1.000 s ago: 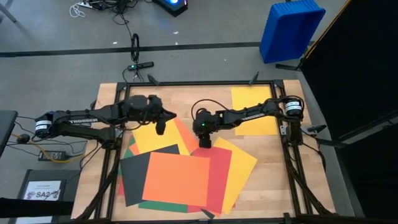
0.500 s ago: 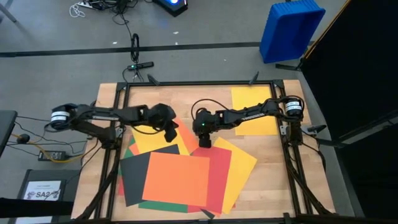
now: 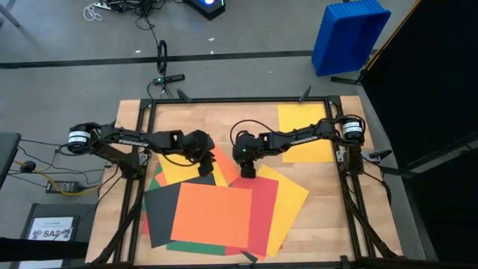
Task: Organize paper
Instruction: Stack the yellow colored paper on top of the yellow colored paper
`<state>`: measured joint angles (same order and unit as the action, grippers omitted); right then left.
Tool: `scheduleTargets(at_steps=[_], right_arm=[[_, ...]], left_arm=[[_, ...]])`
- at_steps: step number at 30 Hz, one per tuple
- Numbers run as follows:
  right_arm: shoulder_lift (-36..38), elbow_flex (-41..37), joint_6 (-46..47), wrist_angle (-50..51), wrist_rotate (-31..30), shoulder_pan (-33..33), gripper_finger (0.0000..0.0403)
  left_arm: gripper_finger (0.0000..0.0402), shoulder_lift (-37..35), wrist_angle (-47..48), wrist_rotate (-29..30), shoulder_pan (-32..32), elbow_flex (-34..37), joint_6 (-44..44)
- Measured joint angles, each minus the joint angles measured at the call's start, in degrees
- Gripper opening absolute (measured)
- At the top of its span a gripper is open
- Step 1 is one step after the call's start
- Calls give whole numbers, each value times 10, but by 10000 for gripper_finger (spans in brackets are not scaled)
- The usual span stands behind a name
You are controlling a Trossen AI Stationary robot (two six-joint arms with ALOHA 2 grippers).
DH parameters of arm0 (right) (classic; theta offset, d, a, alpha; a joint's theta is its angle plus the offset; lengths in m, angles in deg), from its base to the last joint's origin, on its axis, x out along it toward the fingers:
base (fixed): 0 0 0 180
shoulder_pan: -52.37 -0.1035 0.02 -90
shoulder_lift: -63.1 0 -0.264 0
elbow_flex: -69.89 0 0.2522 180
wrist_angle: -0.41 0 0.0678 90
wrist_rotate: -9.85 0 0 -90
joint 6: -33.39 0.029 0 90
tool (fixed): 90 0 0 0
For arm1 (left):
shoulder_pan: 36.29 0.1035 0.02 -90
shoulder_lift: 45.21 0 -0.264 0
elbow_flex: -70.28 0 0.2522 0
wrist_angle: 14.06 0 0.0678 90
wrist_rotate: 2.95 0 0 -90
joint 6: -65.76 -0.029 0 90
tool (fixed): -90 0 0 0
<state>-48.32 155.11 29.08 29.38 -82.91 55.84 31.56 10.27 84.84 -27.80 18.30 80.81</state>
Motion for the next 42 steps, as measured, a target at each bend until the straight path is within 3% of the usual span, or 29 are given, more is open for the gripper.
scheduleTargets(at_steps=[7,11,17,26,33,42], right_arm=[[0,6,-21,38,-15,-21,150],[0,25,-22,78,-66,-30,150],[0,46,21,154,-73,-45,131],[0,46,178,279,-61,-104,86],[2,46,288,303,-90,-189,53],[16,46,505,367,-136,-273,59]], left_arm=[[145,0,0,0,-20,0,0],[149,0,0,0,-31,0,1],[150,0,1,0,-43,0,0],[149,0,-6,-9,-62,0,2],[147,0,-42,-19,-108,0,1],[147,10,-117,-19,-155,0,-16]])
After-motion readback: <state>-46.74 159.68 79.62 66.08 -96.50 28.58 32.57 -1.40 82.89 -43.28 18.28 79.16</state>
